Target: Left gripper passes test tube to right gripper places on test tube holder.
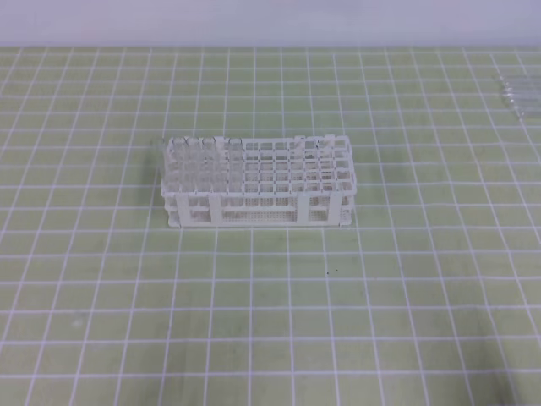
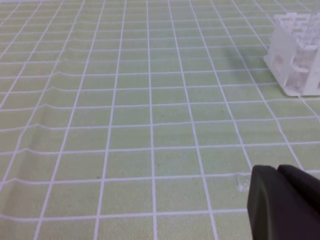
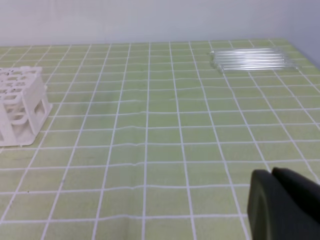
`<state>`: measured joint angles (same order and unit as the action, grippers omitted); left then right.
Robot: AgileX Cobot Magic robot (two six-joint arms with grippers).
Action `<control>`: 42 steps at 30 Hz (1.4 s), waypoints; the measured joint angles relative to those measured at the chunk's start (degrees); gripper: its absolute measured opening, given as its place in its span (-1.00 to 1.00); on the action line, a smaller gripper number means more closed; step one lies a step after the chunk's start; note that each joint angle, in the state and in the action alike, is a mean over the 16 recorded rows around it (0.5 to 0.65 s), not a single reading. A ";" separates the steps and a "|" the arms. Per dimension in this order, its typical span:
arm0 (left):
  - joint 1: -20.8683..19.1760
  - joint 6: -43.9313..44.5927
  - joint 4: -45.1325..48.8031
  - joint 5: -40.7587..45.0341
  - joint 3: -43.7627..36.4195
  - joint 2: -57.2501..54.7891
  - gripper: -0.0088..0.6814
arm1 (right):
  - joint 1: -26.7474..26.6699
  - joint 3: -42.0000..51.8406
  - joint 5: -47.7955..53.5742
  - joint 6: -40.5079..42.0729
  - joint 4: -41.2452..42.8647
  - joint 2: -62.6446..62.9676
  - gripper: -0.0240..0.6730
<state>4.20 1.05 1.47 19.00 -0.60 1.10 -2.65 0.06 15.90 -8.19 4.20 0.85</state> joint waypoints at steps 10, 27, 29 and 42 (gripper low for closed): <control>0.01 0.03 -0.04 0.27 0.22 -0.31 -0.98 | 0.00 0.00 0.00 0.00 0.00 -0.08 -0.94; 0.02 0.06 -0.02 0.43 0.45 -0.61 -0.98 | 0.00 0.00 0.00 0.00 0.00 -0.17 -0.94; 0.02 0.06 0.01 0.42 0.45 -0.61 -0.98 | 0.00 0.00 0.00 0.00 0.00 -0.19 -0.94; 0.02 0.06 0.18 0.36 0.40 -0.55 -0.98 | 0.00 0.00 0.00 0.10 0.00 -0.24 -0.94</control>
<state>4.21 1.11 1.65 19.36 -0.20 0.55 -2.65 0.06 15.90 -8.09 4.20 0.61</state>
